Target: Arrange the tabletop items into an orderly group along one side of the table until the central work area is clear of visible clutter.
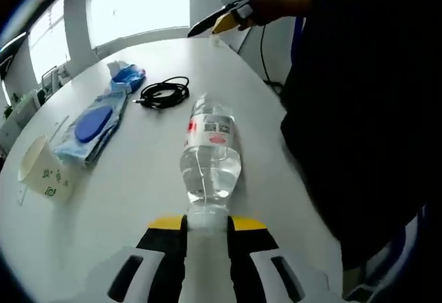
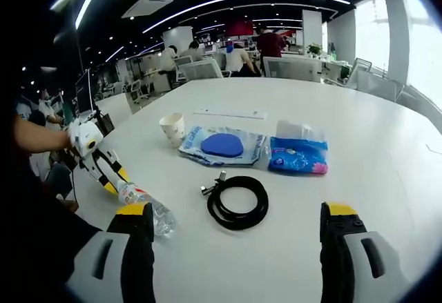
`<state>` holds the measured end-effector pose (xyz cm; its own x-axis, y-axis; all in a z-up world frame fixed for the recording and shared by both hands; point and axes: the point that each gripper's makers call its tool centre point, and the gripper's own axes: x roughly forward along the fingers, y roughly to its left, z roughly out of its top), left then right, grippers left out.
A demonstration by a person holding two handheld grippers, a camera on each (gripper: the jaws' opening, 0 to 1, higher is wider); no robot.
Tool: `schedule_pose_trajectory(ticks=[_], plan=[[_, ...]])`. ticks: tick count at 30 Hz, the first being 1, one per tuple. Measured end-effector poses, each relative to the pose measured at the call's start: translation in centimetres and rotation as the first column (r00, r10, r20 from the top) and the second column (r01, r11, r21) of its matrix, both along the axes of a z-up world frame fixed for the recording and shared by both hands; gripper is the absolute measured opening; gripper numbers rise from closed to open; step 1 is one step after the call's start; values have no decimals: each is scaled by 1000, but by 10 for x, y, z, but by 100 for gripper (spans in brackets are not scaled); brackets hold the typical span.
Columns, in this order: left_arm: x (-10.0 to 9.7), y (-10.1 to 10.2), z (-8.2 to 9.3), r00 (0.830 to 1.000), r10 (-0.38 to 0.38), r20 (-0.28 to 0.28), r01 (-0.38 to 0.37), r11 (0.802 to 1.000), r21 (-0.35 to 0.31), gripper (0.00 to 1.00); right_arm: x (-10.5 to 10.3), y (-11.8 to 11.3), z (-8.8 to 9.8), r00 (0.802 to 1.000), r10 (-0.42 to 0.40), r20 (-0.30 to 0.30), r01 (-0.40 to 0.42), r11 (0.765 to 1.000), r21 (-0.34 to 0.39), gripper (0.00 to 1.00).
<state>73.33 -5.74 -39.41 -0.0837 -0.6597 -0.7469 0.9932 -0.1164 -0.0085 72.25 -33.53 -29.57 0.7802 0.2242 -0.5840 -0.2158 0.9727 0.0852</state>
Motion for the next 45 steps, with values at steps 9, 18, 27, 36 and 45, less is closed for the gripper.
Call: schedule_pose_trajectory(ticks=[9, 18, 27, 36, 45], plan=[[-5, -2, 22, 999, -16, 34, 14, 998, 62, 20, 4, 5, 6, 999, 45, 10, -44, 999, -12, 96], [-7, -13, 50, 998, -31, 59, 25, 994, 105, 20, 8, 34, 17, 984, 177, 30, -177, 984, -22, 94], [-8, -23, 66, 997, -33, 76, 22, 989, 145, 20, -2, 101, 10, 899, 439, 7, -438, 898, -32, 87], [-12, -32, 80, 998, -9, 55, 0, 988, 156, 20, -8, 145, -4, 788, 615, -27, -616, 787, -34, 75], [-13, -41, 90, 999, 1, 45, -8, 985, 174, 20, -10, 176, -20, 639, 767, -61, -769, 633, -86, 64]])
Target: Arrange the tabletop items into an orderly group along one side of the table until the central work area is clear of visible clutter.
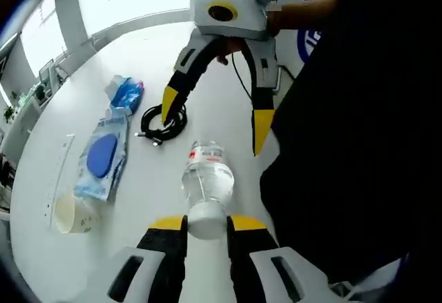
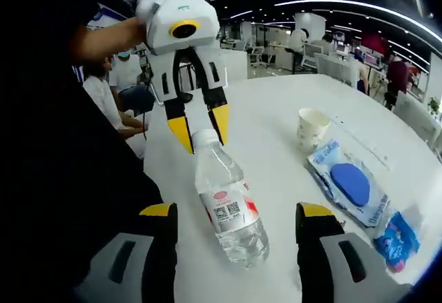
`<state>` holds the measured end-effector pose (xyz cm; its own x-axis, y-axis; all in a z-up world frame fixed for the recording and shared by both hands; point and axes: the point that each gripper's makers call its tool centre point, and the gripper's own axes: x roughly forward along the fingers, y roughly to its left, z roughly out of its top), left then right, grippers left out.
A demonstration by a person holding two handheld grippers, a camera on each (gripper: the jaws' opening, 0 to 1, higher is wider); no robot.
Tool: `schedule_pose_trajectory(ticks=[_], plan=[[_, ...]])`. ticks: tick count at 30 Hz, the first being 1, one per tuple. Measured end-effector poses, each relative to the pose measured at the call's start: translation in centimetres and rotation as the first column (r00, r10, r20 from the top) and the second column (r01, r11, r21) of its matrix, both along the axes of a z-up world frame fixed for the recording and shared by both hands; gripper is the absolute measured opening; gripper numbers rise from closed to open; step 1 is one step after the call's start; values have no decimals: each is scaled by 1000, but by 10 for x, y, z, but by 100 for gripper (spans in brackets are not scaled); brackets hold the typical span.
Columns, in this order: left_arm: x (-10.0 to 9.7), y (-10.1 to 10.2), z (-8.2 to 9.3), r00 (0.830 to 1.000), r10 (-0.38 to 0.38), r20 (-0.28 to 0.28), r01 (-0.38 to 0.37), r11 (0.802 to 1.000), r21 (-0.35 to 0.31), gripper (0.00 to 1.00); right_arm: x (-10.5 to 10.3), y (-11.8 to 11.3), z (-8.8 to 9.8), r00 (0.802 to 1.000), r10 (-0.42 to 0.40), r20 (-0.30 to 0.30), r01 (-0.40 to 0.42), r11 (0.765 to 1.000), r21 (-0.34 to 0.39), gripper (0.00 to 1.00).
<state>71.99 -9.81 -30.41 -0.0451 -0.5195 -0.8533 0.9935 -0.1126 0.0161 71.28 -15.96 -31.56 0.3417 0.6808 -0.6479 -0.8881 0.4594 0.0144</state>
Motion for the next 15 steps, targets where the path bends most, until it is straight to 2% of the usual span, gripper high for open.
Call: schedule_pose_trajectory(ticks=[10, 15], plan=[[-1, -14, 13, 1000, 7, 12, -7, 999, 32, 20, 0, 20, -5, 992, 128, 19, -128, 992, -10, 51], [0, -24, 21, 1000, 20, 9, -20, 1000, 12, 20, 0, 22, -6, 985, 164, 42, -164, 986, -22, 44]])
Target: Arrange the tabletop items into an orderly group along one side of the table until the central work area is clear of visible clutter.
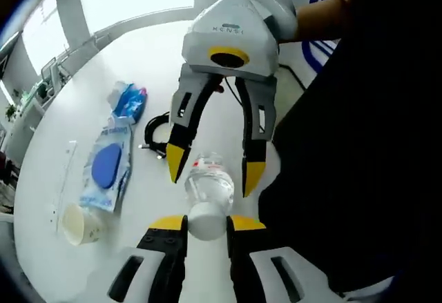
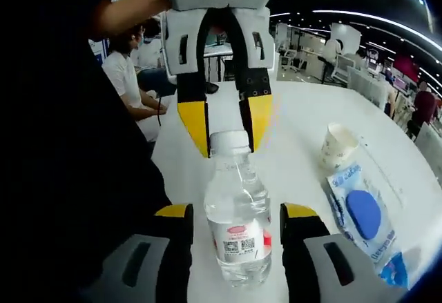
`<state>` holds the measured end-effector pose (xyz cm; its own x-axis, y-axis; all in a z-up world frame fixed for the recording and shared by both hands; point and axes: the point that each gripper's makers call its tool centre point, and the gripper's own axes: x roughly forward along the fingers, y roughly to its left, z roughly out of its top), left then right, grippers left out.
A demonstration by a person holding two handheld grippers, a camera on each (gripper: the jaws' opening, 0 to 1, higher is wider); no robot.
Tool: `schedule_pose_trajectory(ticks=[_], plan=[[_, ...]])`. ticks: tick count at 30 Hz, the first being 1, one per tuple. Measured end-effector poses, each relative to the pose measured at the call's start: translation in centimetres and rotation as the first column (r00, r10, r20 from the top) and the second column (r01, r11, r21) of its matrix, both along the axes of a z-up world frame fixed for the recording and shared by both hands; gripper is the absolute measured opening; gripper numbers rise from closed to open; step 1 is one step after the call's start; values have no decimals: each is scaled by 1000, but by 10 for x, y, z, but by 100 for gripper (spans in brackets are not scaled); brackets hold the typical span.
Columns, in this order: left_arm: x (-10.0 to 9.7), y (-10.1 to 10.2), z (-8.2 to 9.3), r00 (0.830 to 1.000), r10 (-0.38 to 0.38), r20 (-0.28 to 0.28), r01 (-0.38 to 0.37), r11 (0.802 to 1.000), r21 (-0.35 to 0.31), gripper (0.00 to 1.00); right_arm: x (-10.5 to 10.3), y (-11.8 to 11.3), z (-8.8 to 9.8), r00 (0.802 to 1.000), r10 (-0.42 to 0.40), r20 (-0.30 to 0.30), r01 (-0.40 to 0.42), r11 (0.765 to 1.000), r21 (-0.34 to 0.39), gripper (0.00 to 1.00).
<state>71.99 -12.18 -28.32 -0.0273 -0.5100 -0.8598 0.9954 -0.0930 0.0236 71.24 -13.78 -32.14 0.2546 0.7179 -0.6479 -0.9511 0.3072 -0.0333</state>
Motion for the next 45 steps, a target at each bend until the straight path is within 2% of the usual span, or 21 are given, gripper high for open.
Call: schedule_pose_trajectory(ticks=[3, 6, 11, 18, 19, 21, 22, 23, 25, 26, 27, 28, 29, 31, 33, 36, 37, 40, 45], plan=[[0, -7, 5, 1000, -6, 5, 6, 1000, -12, 20, -1, 0, -1, 1000, 11, 1, -11, 1000, 2, 41], [0, -11, 6, 1000, -16, 12, 16, 1000, -12, 20, 3, -5, 0, 1000, 6, 30, -6, 1000, -3, 36], [0, -16, 9, 1000, -16, 15, 17, 999, -40, 20, 4, -11, 2, 1000, 0, 31, -1, 1000, 19, 35], [0, -25, 10, 1000, 8, -10, -10, 992, -126, 21, 2, -19, 1, 999, -24, 27, 22, 999, 42, 34], [0, -31, 13, 1000, 6, -18, -10, 983, -183, 21, 2, -21, 0, 999, -29, 25, 28, 999, 44, 34], [0, -34, 15, 998, 21, -63, -36, 966, -256, 20, 1, -23, -1, 999, -38, 25, 36, 998, 51, 34], [-1, -37, 18, 994, 22, -103, -54, 948, -312, 18, -1, -24, -2, 999, -37, 19, 36, 998, 54, 33], [0, -35, 15, 988, 51, -149, -98, 941, -324, 18, -3, -24, -4, 1000, -29, 11, 29, 999, 41, 33], [2, -33, 15, 993, 30, -110, -68, 930, -361, 19, -8, -25, -8, 1000, -8, 11, 8, 1000, 16, 33], [3, -31, 13, 993, 36, -109, -74, 929, -362, 21, -9, -24, -8, 1000, -6, 11, 6, 1000, 14, 33], [6, -32, 14, 996, 34, -84, -64, 919, -389, 26, -9, -25, -8, 1000, -7, 7, 7, 1000, 13, 32], [6, -31, 13, 995, 39, -93, -73, 913, -402, 30, -10, -25, -8, 1000, -7, 3, 7, 1000, 15, 32], [4, -30, 10, 991, 47, -125, -94, 910, -404, 32, -11, -25, -8, 1000, -9, 1, 9, 1000, 17, 32], [-1, -27, 5, 994, 14, -111, -59, 907, -416, 34, -12, -25, -8, 1000, -12, -3, 12, 1000, 19, 32], [-2, -27, 3, 993, 14, -113, -63, 896, -439, 34, -13, -26, -8, 1000, -15, -2, 15, 1000, 21, 32], [-5, -31, 0, 988, 31, -154, -104, 863, -494, 32, -12, -27, -6, 1000, -24, -3, 24, 999, 24, 32], [-5, -34, 1, 989, 29, -144, -101, 850, -517, 31, -12, -28, -6, 1000, -26, -3, 26, 999, 24, 32], [-9, -43, 7, 983, 28, -184, -133, 797, -589, 28, -12, -31, -5, 999, -37, -4, 37, 999, 31, 32], [-12, -49, 5, 978, 14, -209, -145, 765, -628, 26, -12, -36, -3, 998, -59, -5, 59, 998, 39, 32]])
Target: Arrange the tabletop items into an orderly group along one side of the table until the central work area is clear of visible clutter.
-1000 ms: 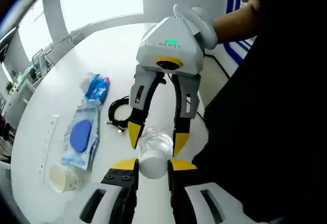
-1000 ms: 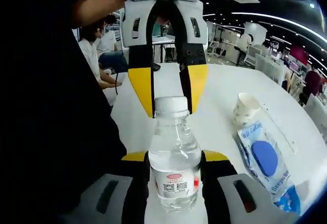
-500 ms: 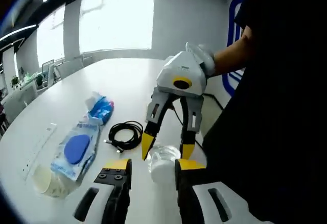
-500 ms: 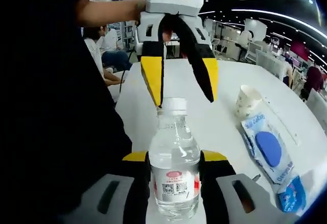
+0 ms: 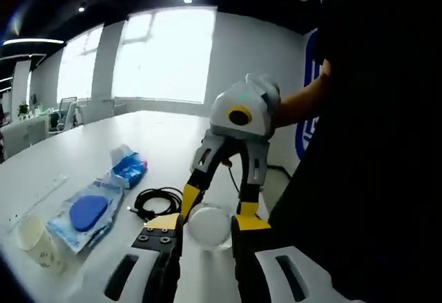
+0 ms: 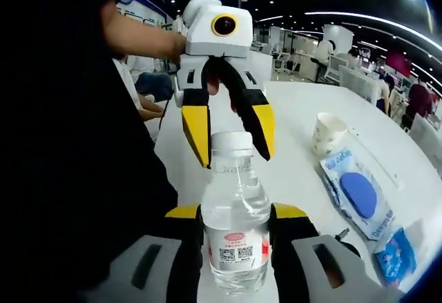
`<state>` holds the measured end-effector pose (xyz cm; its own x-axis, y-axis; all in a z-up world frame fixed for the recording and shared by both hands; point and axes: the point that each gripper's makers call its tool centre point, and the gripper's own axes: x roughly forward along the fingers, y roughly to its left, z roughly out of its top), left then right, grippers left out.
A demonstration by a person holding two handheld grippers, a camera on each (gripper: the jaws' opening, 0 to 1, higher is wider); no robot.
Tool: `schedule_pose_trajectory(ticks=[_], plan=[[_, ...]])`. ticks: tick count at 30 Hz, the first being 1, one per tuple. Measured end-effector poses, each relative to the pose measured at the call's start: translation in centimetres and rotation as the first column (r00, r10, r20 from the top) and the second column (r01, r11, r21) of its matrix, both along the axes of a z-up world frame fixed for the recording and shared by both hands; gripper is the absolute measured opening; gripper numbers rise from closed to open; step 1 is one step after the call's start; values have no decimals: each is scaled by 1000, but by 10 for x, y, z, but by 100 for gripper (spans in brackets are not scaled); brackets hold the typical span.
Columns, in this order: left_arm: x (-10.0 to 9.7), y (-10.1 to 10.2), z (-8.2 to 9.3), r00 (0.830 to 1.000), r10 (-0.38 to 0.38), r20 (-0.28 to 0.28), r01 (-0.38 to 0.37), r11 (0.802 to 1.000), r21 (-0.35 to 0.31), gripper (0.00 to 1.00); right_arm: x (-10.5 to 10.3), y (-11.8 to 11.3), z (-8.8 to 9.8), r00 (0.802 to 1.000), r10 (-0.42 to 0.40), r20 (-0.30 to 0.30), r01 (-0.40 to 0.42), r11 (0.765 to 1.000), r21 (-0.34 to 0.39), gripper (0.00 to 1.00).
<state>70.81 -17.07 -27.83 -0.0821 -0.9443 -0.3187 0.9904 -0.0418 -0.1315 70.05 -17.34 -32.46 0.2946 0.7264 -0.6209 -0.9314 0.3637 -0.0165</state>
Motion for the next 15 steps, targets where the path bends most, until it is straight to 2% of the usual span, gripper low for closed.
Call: schedule_pose_trajectory(ticks=[2, 3, 6, 15], plan=[[3, -1, 0, 1000, 13, -3, -13, 1000, -17, 26, 0, -2, 1, 1000, -8, 0, 8, 1000, 2, 32], [3, -2, 2, 1000, 19, -23, -20, 999, -40, 26, 1, -3, 2, 1000, -17, -1, 17, 1000, 7, 32], [3, -7, 7, 1000, 21, -17, -22, 998, -64, 24, 3, -7, 6, 999, -35, 0, 35, 999, 17, 32], [7, -16, 34, 998, 27, 58, -21, 995, -99, 22, 13, -5, 21, 998, -57, 19, 56, 997, 43, 31]])
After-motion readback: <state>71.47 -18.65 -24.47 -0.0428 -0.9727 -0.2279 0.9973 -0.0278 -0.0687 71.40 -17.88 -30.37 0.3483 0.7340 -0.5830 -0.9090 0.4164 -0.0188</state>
